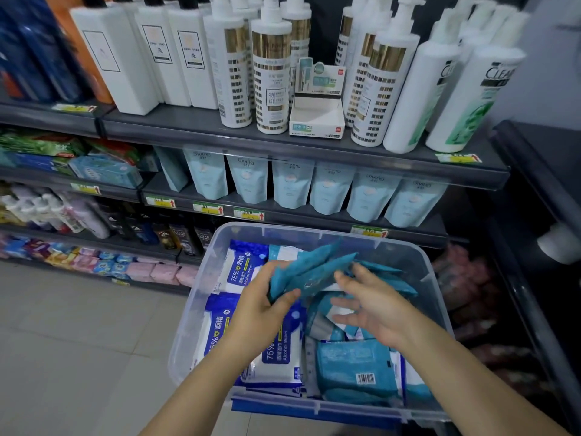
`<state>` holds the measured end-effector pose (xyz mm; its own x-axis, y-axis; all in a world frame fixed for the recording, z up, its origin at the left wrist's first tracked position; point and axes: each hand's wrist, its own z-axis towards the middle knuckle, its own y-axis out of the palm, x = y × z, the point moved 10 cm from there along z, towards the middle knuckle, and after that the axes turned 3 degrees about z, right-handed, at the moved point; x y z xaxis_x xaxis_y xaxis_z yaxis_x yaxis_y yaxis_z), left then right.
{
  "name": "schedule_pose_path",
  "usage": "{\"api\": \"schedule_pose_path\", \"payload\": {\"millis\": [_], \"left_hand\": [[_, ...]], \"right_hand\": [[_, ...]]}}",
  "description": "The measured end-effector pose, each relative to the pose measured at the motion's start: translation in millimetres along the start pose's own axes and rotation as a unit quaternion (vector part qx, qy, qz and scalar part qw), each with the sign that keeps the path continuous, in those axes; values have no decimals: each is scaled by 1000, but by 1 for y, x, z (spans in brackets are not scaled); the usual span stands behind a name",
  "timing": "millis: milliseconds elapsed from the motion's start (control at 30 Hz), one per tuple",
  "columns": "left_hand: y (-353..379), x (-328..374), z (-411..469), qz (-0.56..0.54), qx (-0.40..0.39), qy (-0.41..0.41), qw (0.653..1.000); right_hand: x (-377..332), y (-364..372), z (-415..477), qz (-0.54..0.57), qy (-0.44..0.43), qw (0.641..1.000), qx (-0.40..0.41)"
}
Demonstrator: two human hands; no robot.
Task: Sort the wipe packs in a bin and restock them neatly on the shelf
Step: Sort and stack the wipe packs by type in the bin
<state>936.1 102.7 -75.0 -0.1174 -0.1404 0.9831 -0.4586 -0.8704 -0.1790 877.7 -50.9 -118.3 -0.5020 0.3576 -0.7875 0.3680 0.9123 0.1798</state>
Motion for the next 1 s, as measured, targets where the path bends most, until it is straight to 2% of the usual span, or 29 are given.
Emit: {"api": "schedule_pose_path", "payload": {"millis": [33, 100, 133, 200, 300, 367, 433, 533, 600, 700, 733, 800, 933, 1000], "left_hand": [[0, 10, 1, 84, -7, 71, 994], [8, 18, 0, 223, -50, 194, 954], [14, 18, -3, 284, -67, 241, 925], [26, 18, -7, 378, -97, 284, 876], [32, 18, -12, 424, -99, 304, 847], [25, 13, -12, 408, -79, 286, 864], [12, 10, -10, 359, -49, 249, 898], [-6, 6, -6, 276, -2, 170, 946], [-17, 4, -5, 227, 33, 121, 966], [-27, -8, -1, 31, 60, 7, 998], [-25, -15, 0, -45, 54, -49, 996], [-12, -25, -2, -89, 10, -130, 987], [22, -30, -4, -52, -116, -156, 979], [29, -34, -4, -46, -130, -167, 976]], "right_hand": [[3, 3, 0, 77, 30, 996, -17], [2, 9, -3, 198, 64, 976, -57], [1, 9, -3, 212, 62, 973, -65], [1, 7, 0, 172, 38, 983, -59], [1, 0, 3, 140, 1, 990, -15], [-1, -4, 4, 148, -14, 989, -1], [-2, -5, 5, 147, -22, 989, 6], [0, -7, 6, 142, -39, 989, 19], [-3, -9, 5, 127, -55, 990, 26], [-13, -15, 2, 70, -83, 994, 26], [-16, -16, 2, 50, -90, 994, 23], [-20, -13, 0, 5, -102, 995, 12], [-30, -7, -4, -40, -132, 990, -6], [-30, -7, -5, -43, -137, 990, -14]]}}
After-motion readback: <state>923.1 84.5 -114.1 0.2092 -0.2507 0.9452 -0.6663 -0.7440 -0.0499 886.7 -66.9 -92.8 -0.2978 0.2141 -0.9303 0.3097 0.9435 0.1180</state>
